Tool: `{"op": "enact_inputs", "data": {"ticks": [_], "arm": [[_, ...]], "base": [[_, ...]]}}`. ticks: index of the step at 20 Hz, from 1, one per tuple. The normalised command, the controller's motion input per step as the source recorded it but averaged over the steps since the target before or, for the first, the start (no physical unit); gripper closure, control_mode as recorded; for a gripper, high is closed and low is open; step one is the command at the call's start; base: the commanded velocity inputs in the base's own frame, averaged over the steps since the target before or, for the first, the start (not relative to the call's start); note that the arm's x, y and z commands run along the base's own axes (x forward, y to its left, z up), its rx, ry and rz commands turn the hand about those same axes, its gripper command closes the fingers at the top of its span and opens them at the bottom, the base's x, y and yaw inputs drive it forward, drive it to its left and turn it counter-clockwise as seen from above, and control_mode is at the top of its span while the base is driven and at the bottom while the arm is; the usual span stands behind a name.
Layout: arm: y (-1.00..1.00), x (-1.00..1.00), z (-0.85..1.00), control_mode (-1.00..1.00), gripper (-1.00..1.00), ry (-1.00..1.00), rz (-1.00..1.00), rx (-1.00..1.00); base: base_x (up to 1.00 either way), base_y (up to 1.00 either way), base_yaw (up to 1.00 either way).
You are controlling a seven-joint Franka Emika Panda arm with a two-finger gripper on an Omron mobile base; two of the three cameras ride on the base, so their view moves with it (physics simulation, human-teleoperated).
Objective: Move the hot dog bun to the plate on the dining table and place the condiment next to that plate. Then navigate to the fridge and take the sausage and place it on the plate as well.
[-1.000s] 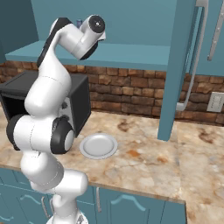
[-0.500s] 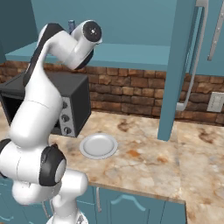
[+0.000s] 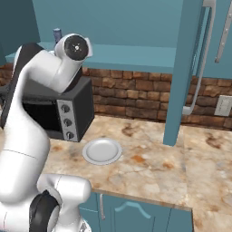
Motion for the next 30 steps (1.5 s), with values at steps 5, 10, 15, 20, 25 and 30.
{"op": "enact_inputs", "data": {"ticks": [5, 10, 15, 20, 25, 30], "arm": [[0.08, -0.93, -0.14, -1.00, 1.00, 0.00, 0.00, 0.00], [0.04, -0.73, -0.19, -1.00, 1.00, 0.00, 0.00, 0.00], [0.00, -0.48, -0.15, -1.00, 1.00, 0.00, 0.00, 0.00], [0.00, -0.43, -0.15, 1.00, 1.00, 0.00, 0.01, 0.00], [0.00, 0.00, 0.00, 1.00, 1.00, 0.00, 0.00, 0.00], [0.00, 0.00, 0.00, 1.00, 1.00, 0.00, 0.00, 0.00]], "base": [[0.00, 0.00, 0.00], [0.00, 0.00, 0.00], [0.00, 0.00, 0.00], [-0.15, 0.00, 0.00], [-0.81, 0.12, 0.11], [-0.60, 0.68, 0.44]]}}
